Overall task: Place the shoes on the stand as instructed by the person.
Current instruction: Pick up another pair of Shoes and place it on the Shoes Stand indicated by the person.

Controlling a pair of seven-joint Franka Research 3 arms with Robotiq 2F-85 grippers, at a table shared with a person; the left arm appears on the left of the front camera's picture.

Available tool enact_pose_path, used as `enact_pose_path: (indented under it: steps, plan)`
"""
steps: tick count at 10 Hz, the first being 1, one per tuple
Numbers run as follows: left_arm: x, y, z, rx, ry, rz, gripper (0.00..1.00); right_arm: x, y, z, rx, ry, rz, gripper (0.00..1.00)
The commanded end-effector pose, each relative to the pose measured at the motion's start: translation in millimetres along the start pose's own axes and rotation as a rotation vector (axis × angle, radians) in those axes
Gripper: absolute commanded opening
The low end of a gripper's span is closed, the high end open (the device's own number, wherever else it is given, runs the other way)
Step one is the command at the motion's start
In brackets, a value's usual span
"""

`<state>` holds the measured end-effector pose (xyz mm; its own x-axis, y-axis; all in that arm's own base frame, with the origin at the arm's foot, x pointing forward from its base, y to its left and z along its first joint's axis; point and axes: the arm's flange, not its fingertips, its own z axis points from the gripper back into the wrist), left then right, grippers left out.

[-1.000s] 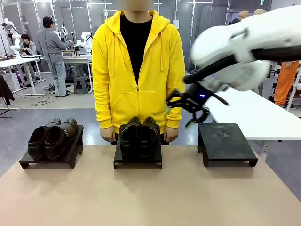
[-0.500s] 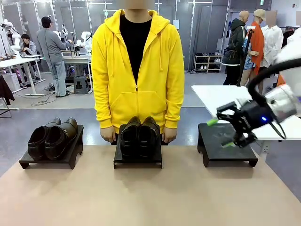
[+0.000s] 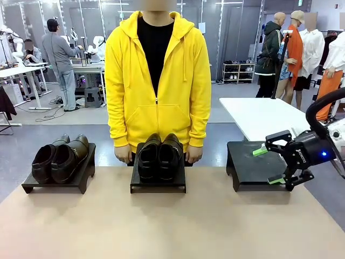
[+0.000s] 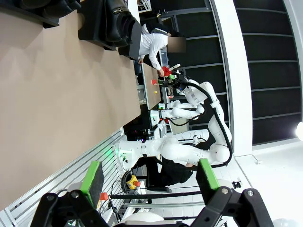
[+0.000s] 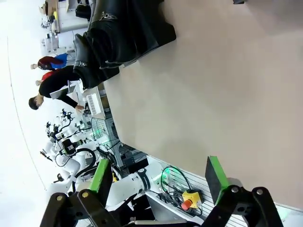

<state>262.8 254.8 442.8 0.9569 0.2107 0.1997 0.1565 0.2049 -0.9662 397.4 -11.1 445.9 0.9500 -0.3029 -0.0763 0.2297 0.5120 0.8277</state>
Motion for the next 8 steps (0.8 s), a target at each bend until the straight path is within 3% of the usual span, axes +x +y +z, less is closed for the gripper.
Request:
enact_pose_path:
  steps: [1,5,6,8]
  plan:
    - [-3,-2,1,-0.005,0.013,-0.012,1.0,5,3,0,-0.005,0.006,0.007,1.0]
    - [-3,-2,1,-0.005,0.013,-0.012,1.0,2,2,-1,-0.003,0.002,0.003,1.0]
    - [-3,-2,1,-0.005,0.013,-0.012,1.0,0,2,23,0.059,0.031,0.02,1.0]
    - [-3,-2,1,-0.005,0.013,-0.012,1.0,5,-30,72,0.165,0.024,0.012,1.0]
